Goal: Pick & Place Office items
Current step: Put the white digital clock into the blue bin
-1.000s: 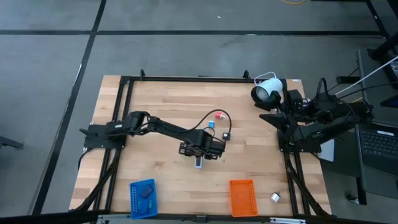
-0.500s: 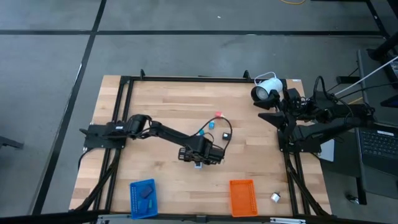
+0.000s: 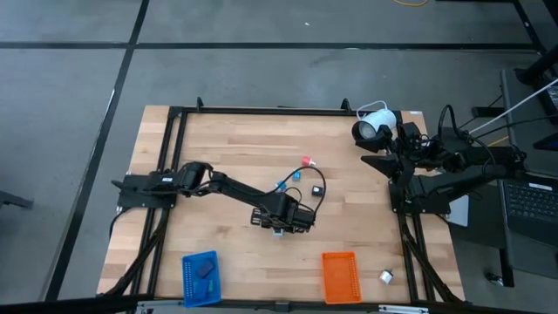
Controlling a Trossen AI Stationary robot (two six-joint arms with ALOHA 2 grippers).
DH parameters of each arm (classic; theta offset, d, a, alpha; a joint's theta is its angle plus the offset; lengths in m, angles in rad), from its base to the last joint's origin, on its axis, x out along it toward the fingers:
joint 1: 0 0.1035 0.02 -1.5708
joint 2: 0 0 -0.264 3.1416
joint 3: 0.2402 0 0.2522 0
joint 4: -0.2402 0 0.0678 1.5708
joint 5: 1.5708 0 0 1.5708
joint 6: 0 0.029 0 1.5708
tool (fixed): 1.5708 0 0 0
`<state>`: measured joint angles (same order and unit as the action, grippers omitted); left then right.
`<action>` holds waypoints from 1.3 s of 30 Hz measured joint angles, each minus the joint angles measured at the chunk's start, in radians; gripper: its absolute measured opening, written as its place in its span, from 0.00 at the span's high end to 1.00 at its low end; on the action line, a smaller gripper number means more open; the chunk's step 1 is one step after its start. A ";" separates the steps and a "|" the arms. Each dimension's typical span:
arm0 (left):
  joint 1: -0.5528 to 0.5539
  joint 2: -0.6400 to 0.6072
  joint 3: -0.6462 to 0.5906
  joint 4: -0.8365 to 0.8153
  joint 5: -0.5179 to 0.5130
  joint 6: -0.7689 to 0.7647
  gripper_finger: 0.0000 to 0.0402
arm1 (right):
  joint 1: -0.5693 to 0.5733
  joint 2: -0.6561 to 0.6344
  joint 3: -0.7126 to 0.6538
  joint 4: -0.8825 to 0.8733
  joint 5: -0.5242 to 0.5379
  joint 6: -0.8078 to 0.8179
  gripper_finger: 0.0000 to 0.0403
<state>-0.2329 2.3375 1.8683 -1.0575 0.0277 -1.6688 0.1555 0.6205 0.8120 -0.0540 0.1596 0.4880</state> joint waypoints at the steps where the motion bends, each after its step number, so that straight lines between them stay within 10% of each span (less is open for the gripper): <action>1: 0.000 0.000 0.000 0.004 0.001 0.010 0.57 | 0.000 0.000 0.000 0.000 0.009 0.002 0.25; 13: -0.027 -0.045 -0.007 0.094 0.001 0.136 0.66 | -0.008 0.000 0.000 0.028 0.058 0.002 0.25; 22: -0.102 -0.242 -0.006 0.109 -0.188 0.211 0.67 | -0.044 0.000 0.000 0.041 0.079 0.019 0.25; 39: -0.538 -0.415 -0.003 -0.164 -0.056 0.009 0.67 | -0.078 0.018 0.000 0.042 0.118 0.055 0.25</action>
<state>-0.7706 1.9229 1.8648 -1.2216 -0.0283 -1.6598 0.0772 0.6390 0.8120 -0.0119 0.2778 0.5425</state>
